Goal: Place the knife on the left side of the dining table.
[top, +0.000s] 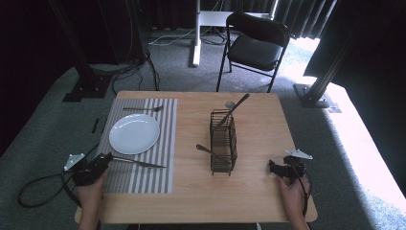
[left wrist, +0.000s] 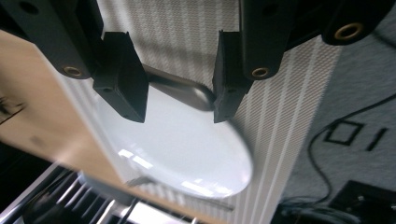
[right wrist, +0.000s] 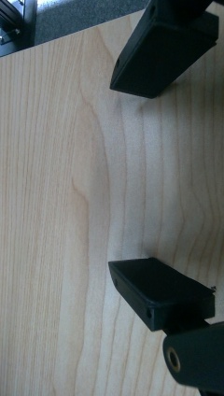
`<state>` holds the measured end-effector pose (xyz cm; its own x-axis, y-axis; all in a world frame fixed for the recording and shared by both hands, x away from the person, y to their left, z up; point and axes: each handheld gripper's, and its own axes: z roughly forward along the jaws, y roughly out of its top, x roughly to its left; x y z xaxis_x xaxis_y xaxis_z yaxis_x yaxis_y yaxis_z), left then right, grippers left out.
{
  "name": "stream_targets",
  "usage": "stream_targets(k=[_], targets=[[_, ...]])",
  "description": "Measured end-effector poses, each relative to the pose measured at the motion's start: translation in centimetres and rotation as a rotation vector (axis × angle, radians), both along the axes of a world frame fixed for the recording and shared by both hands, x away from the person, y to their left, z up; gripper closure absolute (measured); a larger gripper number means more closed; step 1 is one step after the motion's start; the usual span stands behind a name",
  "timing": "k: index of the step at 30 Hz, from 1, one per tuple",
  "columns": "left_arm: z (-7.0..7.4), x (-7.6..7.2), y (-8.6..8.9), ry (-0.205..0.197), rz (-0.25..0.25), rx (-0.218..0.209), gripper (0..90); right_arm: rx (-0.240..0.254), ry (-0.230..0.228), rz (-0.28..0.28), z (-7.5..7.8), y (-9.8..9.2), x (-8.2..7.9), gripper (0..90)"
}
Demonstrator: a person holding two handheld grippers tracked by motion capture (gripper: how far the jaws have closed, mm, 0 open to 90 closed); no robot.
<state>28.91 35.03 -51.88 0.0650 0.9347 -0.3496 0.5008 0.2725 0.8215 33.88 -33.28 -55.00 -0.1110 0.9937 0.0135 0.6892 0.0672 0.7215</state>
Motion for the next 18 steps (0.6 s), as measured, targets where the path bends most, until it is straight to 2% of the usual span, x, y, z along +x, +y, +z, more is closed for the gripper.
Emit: stream_targets(k=[2,3,8,11,16,18], targets=[[-0.5,0.0,0.4,0.029,0.002,-0.016,56.0,0.0,0.0,0.0,0.0,0.0,0.0,11.6],[-0.7,0.1,0.4,0.044,0.006,-0.006,55.7,0.0,0.0,0.0,0.0,0.0,0.0,11.6],[-1.4,0.8,0.8,0.122,0.003,-0.012,54.1,0.0,0.0,0.0,0.0,0.0,0.0,11.6],[-1.7,1.1,0.7,0.143,0.006,-0.005,53.6,0.0,0.0,0.0,0.0,0.0,0.0,11.6],[-2.0,1.6,0.6,0.186,0.008,0.042,53.3,0.0,0.0,0.0,0.0,0.0,0.0,11.6],[-2.3,1.7,0.4,0.199,0.011,0.078,53.3,0.0,0.0,0.0,0.0,0.0,0.0,11.6]])
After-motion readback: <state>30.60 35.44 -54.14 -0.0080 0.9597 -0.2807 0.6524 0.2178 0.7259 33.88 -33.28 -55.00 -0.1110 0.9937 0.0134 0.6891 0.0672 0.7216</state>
